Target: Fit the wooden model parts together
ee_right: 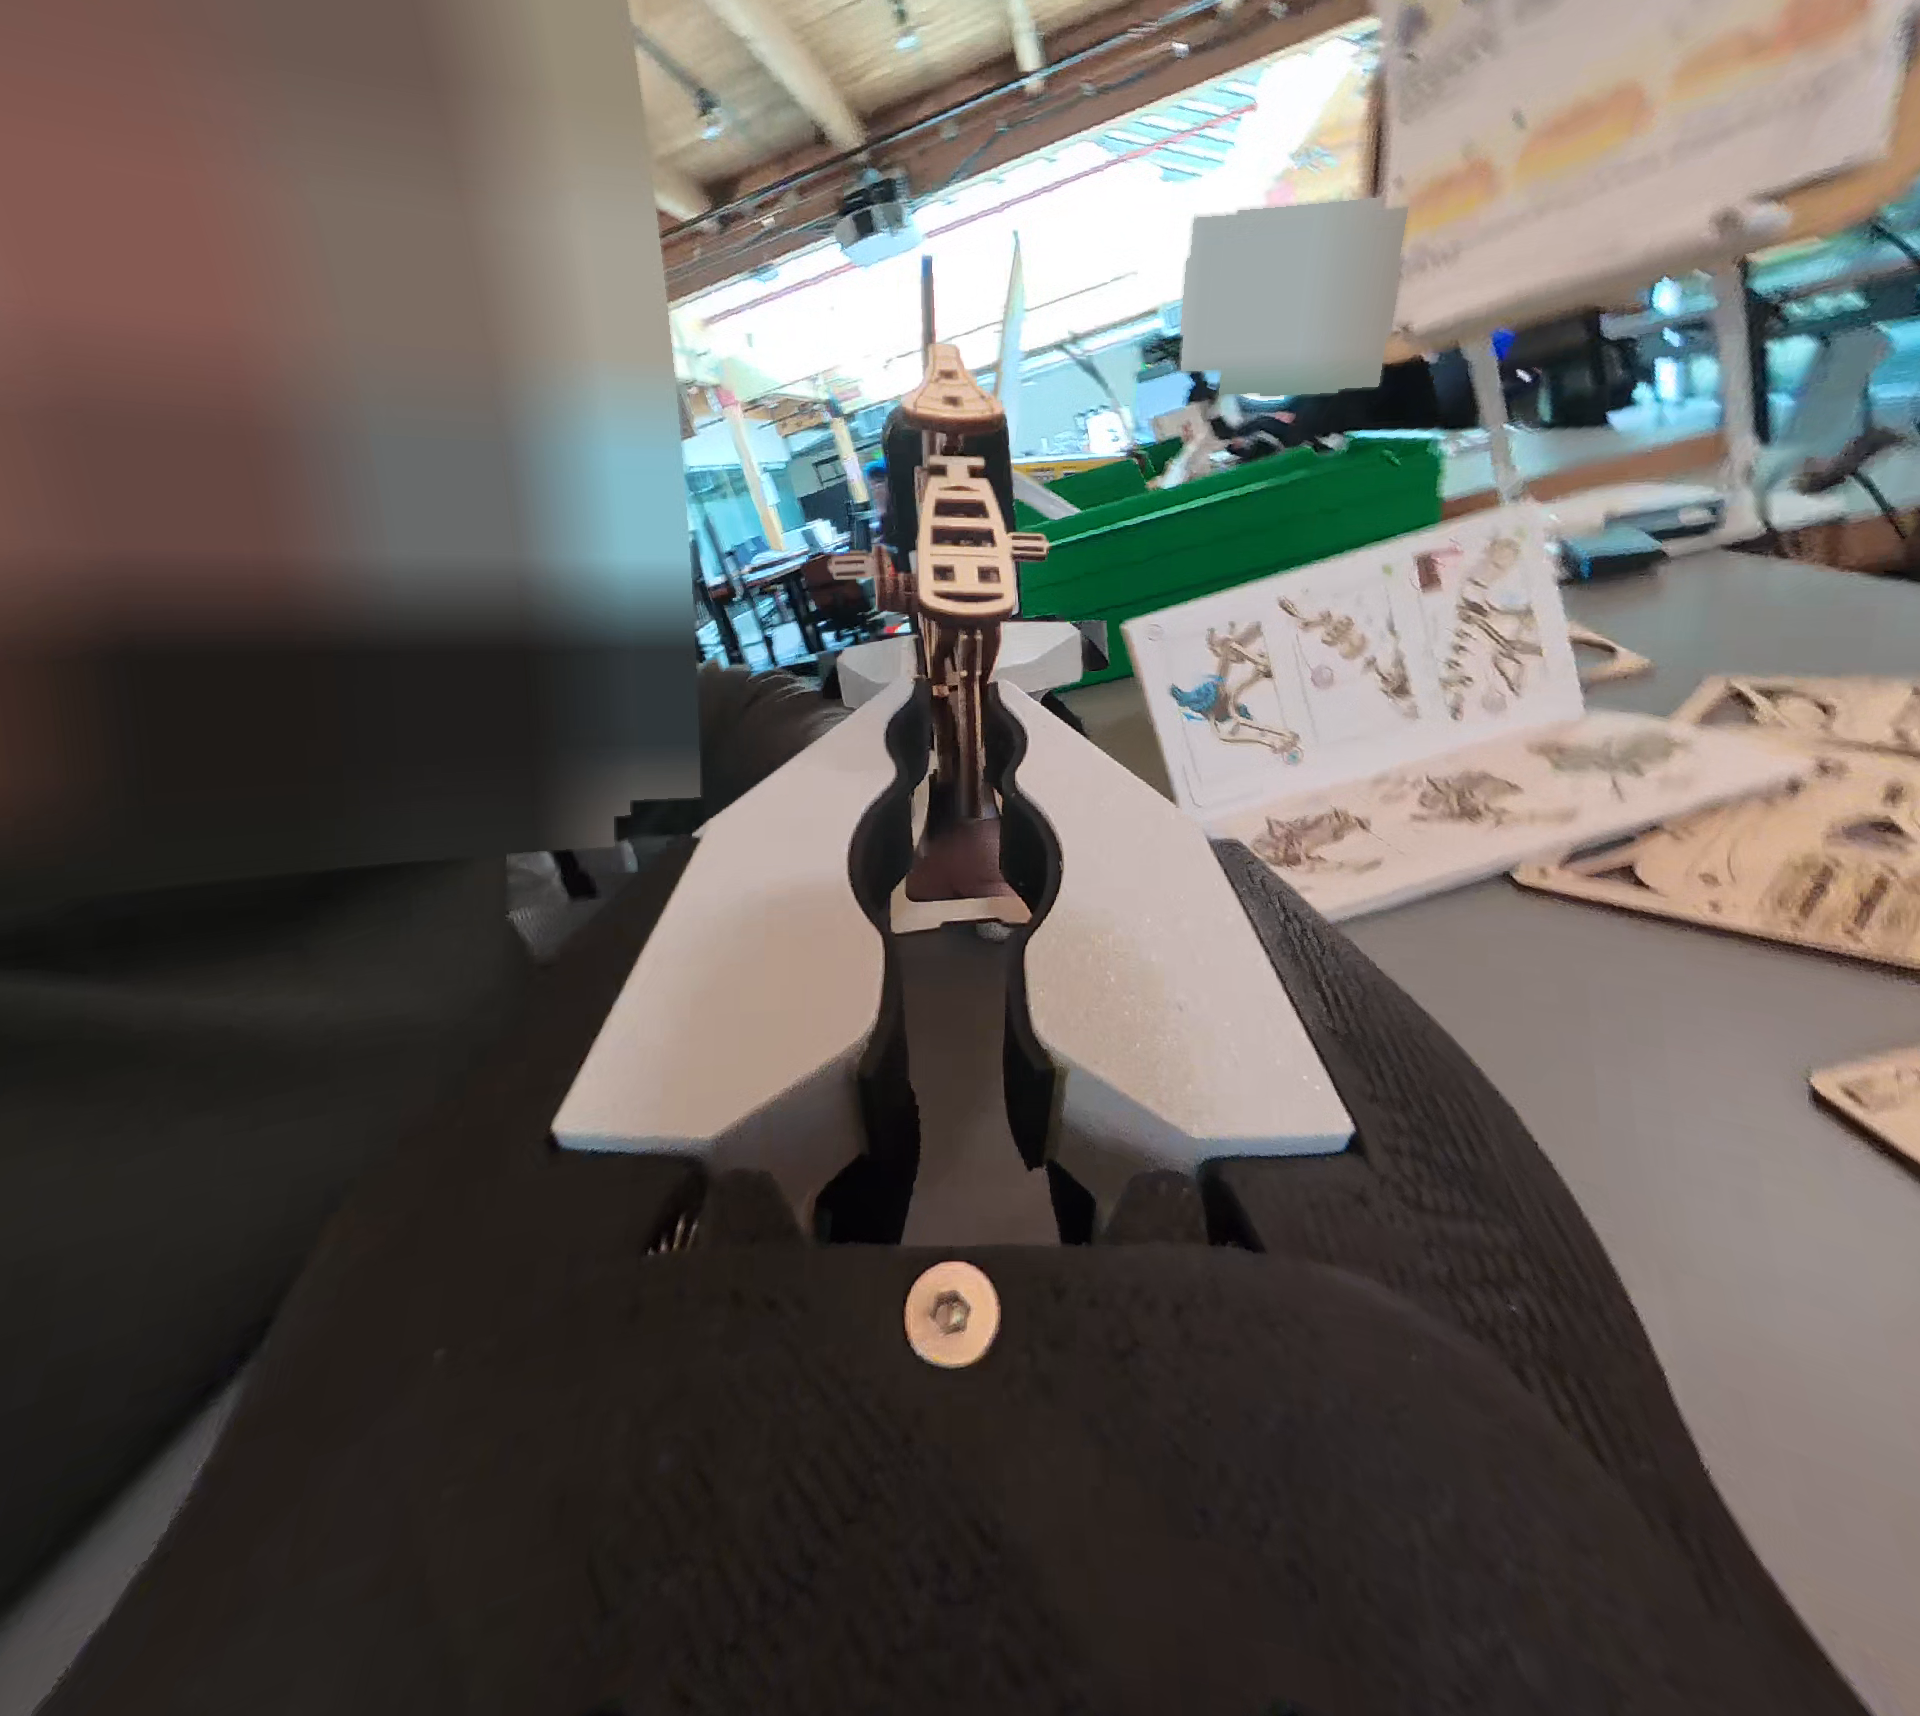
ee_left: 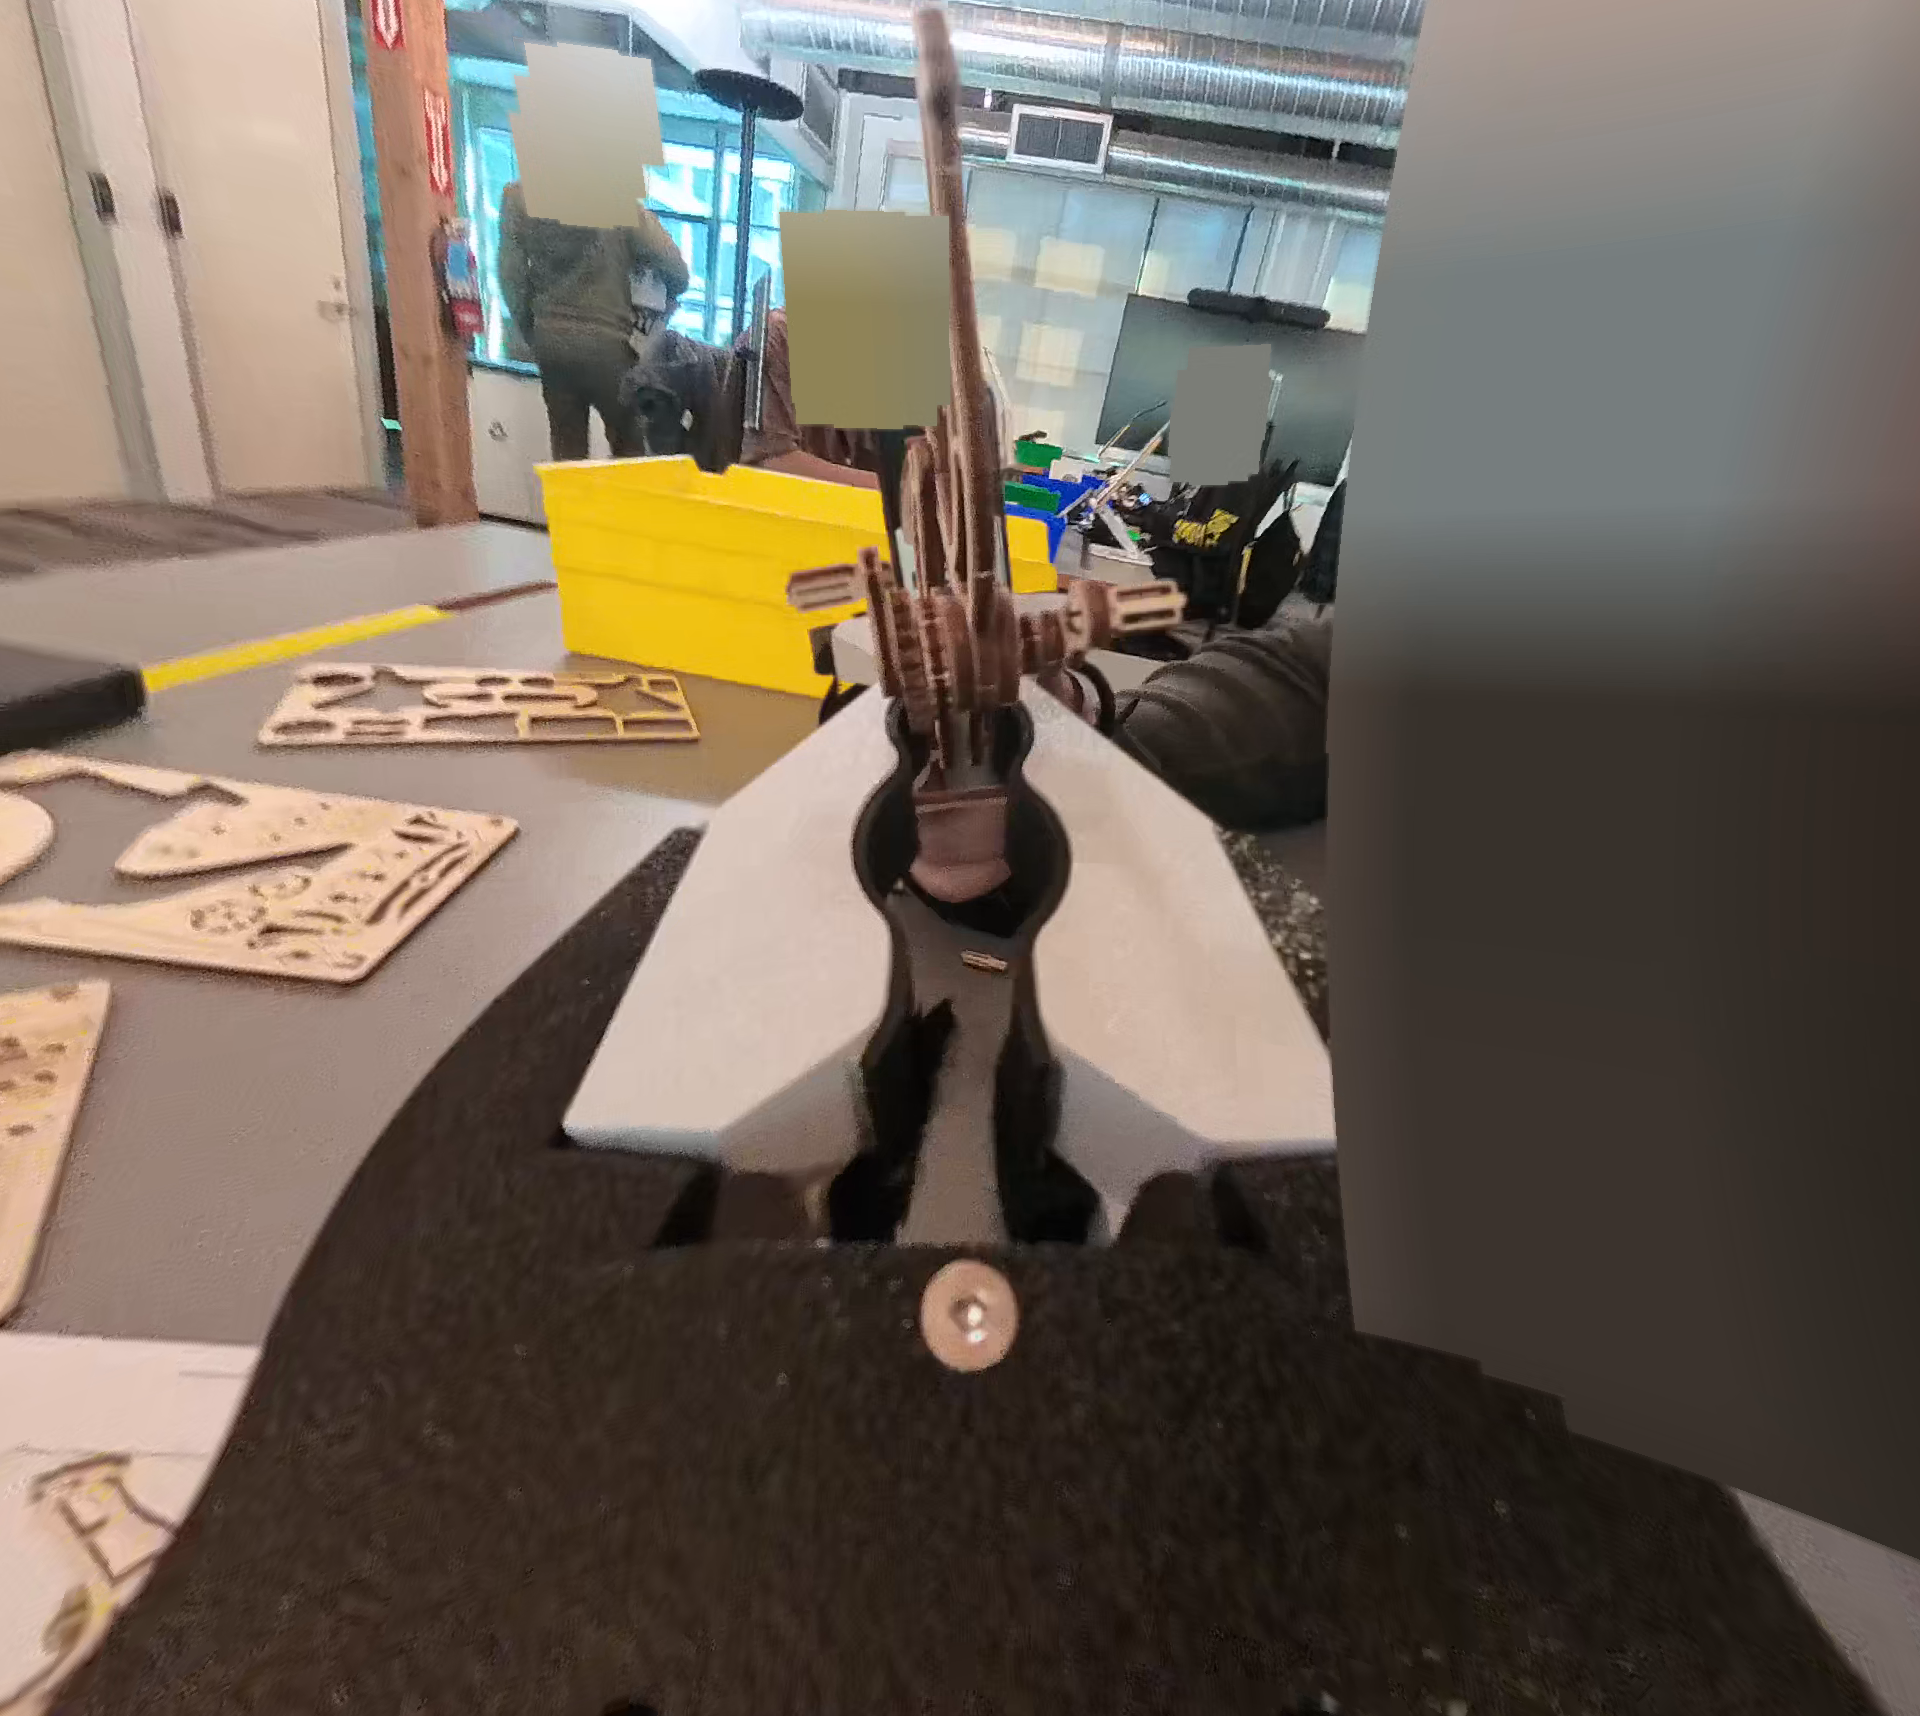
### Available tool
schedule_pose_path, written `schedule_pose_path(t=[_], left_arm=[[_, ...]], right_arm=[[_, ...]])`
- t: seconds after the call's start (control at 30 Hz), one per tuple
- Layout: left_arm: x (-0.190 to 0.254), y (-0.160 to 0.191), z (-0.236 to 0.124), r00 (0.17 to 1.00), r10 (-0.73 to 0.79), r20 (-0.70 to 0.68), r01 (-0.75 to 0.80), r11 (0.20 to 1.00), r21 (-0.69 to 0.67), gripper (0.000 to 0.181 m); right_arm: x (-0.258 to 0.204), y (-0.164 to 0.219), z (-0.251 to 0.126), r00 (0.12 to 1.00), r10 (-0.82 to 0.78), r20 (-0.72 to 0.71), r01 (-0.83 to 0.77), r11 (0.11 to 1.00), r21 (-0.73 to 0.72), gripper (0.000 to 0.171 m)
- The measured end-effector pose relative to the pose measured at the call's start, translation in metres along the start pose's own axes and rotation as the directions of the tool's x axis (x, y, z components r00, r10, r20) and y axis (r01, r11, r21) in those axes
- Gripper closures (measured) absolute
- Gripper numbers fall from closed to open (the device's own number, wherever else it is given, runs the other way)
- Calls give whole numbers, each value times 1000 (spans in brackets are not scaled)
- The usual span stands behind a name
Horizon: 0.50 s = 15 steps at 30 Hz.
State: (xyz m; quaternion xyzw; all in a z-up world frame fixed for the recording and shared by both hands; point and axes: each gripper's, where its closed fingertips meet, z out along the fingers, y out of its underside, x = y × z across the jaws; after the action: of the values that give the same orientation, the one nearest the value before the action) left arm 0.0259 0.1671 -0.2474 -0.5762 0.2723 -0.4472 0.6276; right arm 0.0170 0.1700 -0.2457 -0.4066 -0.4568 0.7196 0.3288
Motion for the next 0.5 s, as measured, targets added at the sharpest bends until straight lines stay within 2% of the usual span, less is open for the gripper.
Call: schedule_pose_path(t=[0.17,0.5], left_arm=[[-11,3,1,988,-156,8,156,988,-17,173],[-13,3,1,987,-159,14,159,987,-16,173]], right_arm=[[11,-1,-2,996,65,-53,-64,998,13,164],[12,-1,-1,996,65,-61,-64,998,15,163]])
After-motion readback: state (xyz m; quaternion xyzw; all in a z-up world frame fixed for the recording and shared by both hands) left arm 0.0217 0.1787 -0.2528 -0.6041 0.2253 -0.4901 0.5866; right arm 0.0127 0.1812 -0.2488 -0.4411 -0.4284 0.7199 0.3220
